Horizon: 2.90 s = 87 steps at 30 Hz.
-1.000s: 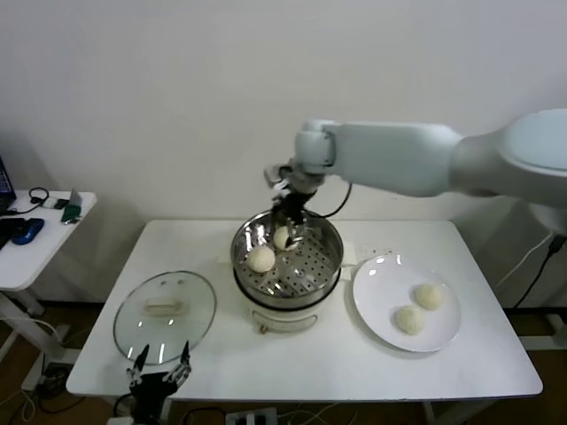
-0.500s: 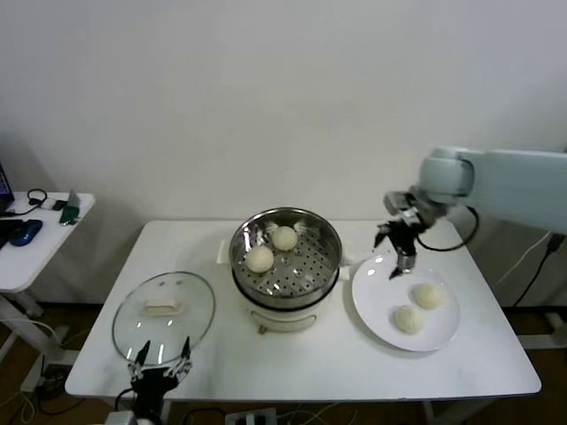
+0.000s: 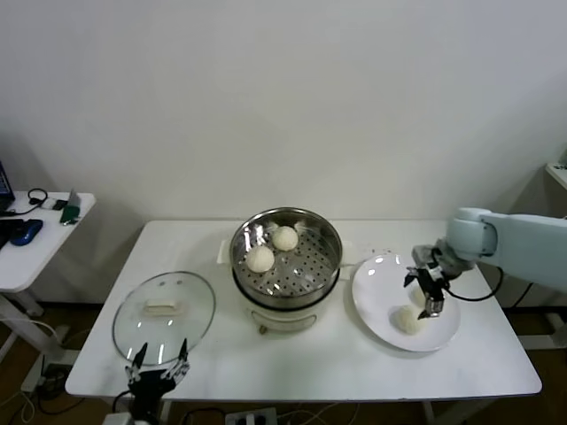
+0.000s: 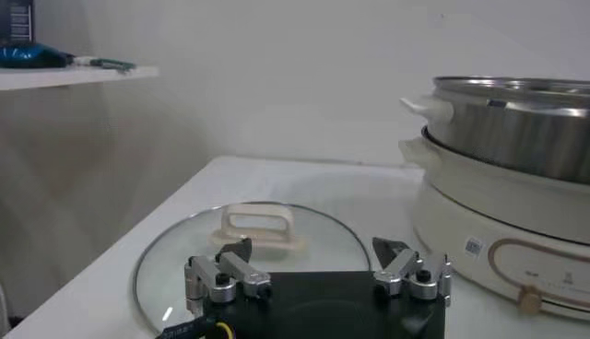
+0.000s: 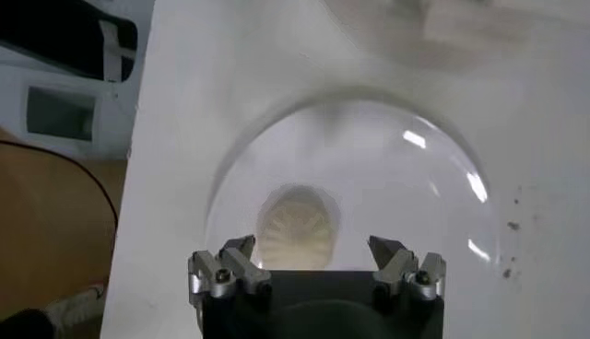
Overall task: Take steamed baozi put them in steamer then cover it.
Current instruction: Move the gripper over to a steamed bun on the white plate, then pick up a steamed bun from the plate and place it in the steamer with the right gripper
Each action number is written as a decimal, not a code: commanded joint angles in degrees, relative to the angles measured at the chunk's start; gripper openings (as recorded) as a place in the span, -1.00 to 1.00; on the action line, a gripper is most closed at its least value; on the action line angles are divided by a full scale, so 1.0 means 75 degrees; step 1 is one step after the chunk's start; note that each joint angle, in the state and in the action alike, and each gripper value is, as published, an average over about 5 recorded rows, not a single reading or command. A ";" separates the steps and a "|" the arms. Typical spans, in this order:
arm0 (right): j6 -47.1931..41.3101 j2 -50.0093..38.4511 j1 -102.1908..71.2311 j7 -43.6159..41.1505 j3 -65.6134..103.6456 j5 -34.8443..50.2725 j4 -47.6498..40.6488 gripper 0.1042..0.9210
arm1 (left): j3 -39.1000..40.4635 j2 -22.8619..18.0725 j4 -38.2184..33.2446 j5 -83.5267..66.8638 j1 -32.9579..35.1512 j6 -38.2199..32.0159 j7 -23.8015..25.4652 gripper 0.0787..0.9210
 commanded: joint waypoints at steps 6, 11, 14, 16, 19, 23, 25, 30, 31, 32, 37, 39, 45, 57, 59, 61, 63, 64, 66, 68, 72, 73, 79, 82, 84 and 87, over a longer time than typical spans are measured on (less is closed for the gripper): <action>-0.0127 -0.0044 -0.1562 0.0231 0.1066 -0.0660 -0.0609 0.76 | 0.0000 -0.0017 0.0062 0.0019 0.0004 -0.0024 -0.0005 0.77; -0.0149 0.0039 -0.1738 0.0270 0.1220 -0.0785 -0.0721 0.76 | 0.0007 -0.0020 0.0056 0.0027 0.0010 -0.0024 -0.0007 0.77; -0.0159 0.0094 -0.1810 0.0290 0.1313 -0.0812 -0.0774 0.74 | 0.0004 -0.0017 0.0065 0.0033 0.0012 -0.0027 -0.0012 0.77; -0.0159 0.0131 -0.1826 0.0280 0.1338 -0.0799 -0.0781 0.70 | 0.0005 -0.0017 0.0053 0.0037 0.0018 -0.0027 -0.0013 0.77; -0.0151 0.0163 -0.1823 0.0233 0.1347 -0.0775 -0.0751 0.53 | 0.0002 -0.0018 0.0031 0.0038 0.0033 -0.0029 -0.0017 0.77; -0.0116 0.0158 -0.1767 0.0124 0.1338 -0.0775 -0.0695 0.34 | -0.0012 -0.0016 0.0030 0.0038 0.0048 -0.0034 -0.0037 0.77; -0.0074 0.0155 -0.1698 0.0067 0.1326 -0.0804 -0.0682 0.31 | -0.0012 -0.0020 0.0027 0.0038 0.0056 -0.0037 -0.0046 0.77; 0.0388 0.0216 -0.0701 -0.0323 0.0907 -0.0933 -0.0520 0.28 | -0.0002 -0.0038 0.0005 0.0059 0.0075 -0.0031 -0.0056 0.77; 0.0573 0.0298 -0.0184 -0.0448 0.0627 -0.0860 -0.0453 0.28 | -0.0001 -0.0038 0.0006 0.0071 0.0076 -0.0029 -0.0057 0.77; 0.0801 0.0411 0.0408 -0.0594 0.0313 -0.0780 -0.0387 0.28 | 0.0001 -0.0039 0.0008 0.0089 0.0076 -0.0027 -0.0059 0.77; 0.2091 0.1220 0.2893 -0.1169 -0.0486 -0.0525 -0.0300 0.28 | 0.0037 -0.0052 -0.0019 0.0198 0.0065 0.0002 -0.0049 0.77; 0.2570 0.1582 0.3544 -0.1267 -0.0269 -0.0623 -0.0236 0.28 | 0.0039 -0.0045 -0.0050 0.0213 0.0057 0.0024 -0.0040 0.77; 0.3554 0.2722 0.4622 -0.1283 0.0922 -0.0864 0.0137 0.28 | -0.0001 -0.0023 -0.0060 0.0219 0.0014 0.0051 -0.0030 0.77; 0.4355 0.4567 0.2683 -0.0957 0.1421 -0.2151 0.1628 0.28 | -0.0026 -0.0038 -0.0065 0.0174 0.0009 -0.0011 -0.0040 0.77; 0.4514 0.4679 0.2158 -0.0904 0.1332 -0.2755 0.1551 0.28 | -0.0069 -0.0012 -0.0072 0.0161 0.0011 -0.0014 -0.0041 0.77; 0.4596 0.4748 0.1776 -0.0852 0.1227 -0.3267 0.1418 0.28 | -0.0119 0.0013 -0.0064 0.0129 0.0019 -0.0025 -0.0045 0.77; 0.4633 0.4792 0.1424 -0.0792 0.1120 -0.3657 0.1185 0.29 | -0.0152 0.0034 -0.0061 0.0095 0.0034 -0.0038 -0.0051 0.77; 0.4638 0.4800 0.1277 -0.0777 0.1083 -0.3765 0.1063 0.29 | -0.0162 0.0039 -0.0064 0.0083 0.0044 -0.0043 -0.0053 0.77; 0.4641 0.4796 0.1007 -0.0763 0.1011 -0.3948 0.0846 0.29 | -0.0167 0.0040 -0.0072 0.0069 0.0060 -0.0052 -0.0055 0.77; 0.4615 0.4768 0.0828 -0.0777 0.0934 -0.4052 0.0732 0.28 | -0.0167 0.0037 -0.0068 0.0064 0.0067 -0.0057 -0.0057 0.77; 0.4532 0.4727 0.0558 -0.0746 0.0843 -0.4230 0.0497 0.28 | -0.0145 0.0021 -0.0023 0.0066 0.0044 -0.0074 -0.0070 0.77; 0.4519 0.4732 0.0490 -0.0725 0.0848 -0.4258 0.0410 0.28 | -0.0137 0.0015 -0.0021 0.0066 0.0039 -0.0077 -0.0074 0.77; 0.4453 0.4795 0.0292 -0.0489 0.1004 -0.4248 0.0073 0.31 | -0.0123 0.0004 -0.0019 0.0065 0.0039 -0.0098 -0.0107 0.77; 0.4490 0.4797 0.0353 -0.0400 0.1093 -0.4180 -0.0001 0.38 | -0.0122 0.0005 -0.0025 0.0069 0.0038 -0.0100 -0.0125 0.77; 0.4556 0.4746 0.0531 -0.0410 0.1120 -0.4045 -0.0005 0.47 | -0.0120 0.0004 -0.0045 0.0073 0.0039 -0.0094 -0.0127 0.77; 0.4666 0.4537 0.1021 -0.0538 0.1200 -0.3571 -0.0056 0.65 | -0.0117 0.0001 -0.0074 0.0077 0.0042 -0.0087 -0.0127 0.77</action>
